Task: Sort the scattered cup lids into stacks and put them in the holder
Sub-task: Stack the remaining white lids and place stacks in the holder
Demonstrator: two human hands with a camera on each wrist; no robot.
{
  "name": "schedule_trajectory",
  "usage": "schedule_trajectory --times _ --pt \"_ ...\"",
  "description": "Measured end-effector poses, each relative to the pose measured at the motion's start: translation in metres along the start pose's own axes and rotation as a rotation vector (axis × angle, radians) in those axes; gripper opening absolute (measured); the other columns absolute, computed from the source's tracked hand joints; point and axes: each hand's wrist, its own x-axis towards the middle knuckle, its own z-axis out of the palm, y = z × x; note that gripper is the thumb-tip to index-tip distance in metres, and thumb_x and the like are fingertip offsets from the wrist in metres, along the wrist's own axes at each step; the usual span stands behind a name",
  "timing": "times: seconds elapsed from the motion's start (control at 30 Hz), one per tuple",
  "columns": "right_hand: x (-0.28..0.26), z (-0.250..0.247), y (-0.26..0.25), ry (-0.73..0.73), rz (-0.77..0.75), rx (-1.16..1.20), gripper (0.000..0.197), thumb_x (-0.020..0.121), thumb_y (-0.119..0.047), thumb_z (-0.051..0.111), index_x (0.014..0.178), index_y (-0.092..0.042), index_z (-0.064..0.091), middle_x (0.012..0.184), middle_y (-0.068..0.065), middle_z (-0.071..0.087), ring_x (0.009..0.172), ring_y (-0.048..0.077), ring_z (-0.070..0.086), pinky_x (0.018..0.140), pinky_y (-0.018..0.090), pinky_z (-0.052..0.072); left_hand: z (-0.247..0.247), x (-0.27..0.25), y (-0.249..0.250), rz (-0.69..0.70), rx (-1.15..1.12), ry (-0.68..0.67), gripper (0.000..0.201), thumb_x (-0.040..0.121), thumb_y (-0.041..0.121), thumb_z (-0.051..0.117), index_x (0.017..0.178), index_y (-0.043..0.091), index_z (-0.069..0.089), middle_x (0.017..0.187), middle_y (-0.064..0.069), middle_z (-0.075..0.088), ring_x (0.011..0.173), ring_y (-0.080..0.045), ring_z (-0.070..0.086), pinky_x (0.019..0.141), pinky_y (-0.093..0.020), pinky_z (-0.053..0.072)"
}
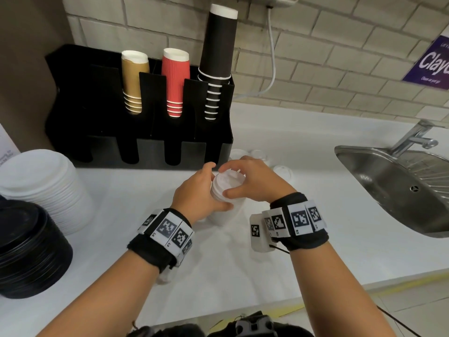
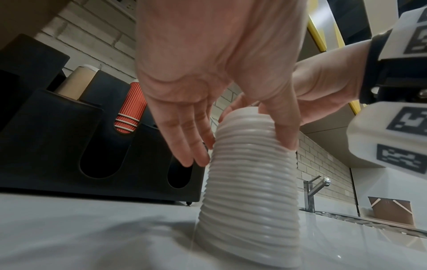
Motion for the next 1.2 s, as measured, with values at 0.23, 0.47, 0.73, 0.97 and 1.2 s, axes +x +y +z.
schedule_trajectory --times 0.23,0.47,0.73,0.97,1.2 --pt "0.001 -0.001 -0.005 -0.025 -0.003 -0.060 0.057 0.072 -0.027 0.079 0.126 -0.033 0.059 0.113 0.004 0.053 0.103 0.017 0.050 0.082 0.024 0.039 -0.006 0.000 0.004 -0.013 0.024 -0.015 0.105 0.061 0.045 0.087 0.145 0.021 0.028 0.127 0.009 0.054 0.102 -0.018 0.057 0.084 -0.036 0.049" --pt "0.001 0.003 0.007 -0.039 0.001 0.062 0.050 0.068 -0.027 0.084 0.113 -0.034 0.061 0.110 -0.001 0.054 0.098 0.015 0.053 0.077 0.018 0.039 -0.010 0.002 0.009 0.036 0.032 -0.034 0.070 0.061 0.046 0.085 0.122 0.032 0.056 0.110 0.012 0.061 0.102 -0.013 0.058 0.082 -0.036 0.051" --pt "0.039 -0.003 0.070 0.029 0.309 0.186 0.021 0.090 -0.031 0.064 0.109 -0.023 0.065 0.114 0.003 0.058 0.102 0.015 0.053 0.083 0.024 0.039 -0.015 0.008 0.010 0.005 0.075 -0.046 0.062 0.061 0.051 0.085 0.117 0.036 0.062 0.111 0.013 0.066 0.102 -0.015 0.060 0.084 -0.036 0.050" --pt "0.062 0.022 0.083 -0.178 0.372 -0.218 0.029 0.087 -0.033 0.064 0.110 -0.018 0.055 0.121 0.011 0.050 0.104 0.028 0.054 0.083 0.029 0.040 -0.014 0.008 0.009 0.003 0.049 -0.041 0.064 0.061 0.050 0.086 0.118 0.037 0.060 0.112 0.014 0.066 0.099 -0.012 0.059 0.081 -0.033 0.048" --pt "0.046 -0.001 0.080 0.055 0.384 0.270 0.038 0.085 -0.033 0.069 0.118 -0.021 0.051 0.114 0.008 0.059 0.100 0.025 0.058 0.086 0.033 0.047 -0.011 0.006 0.006 0.010 0.018 -0.029 0.067 0.061 0.049 0.086 0.121 0.037 0.059 0.116 0.015 0.064 0.100 -0.011 0.059 0.083 -0.034 0.049"
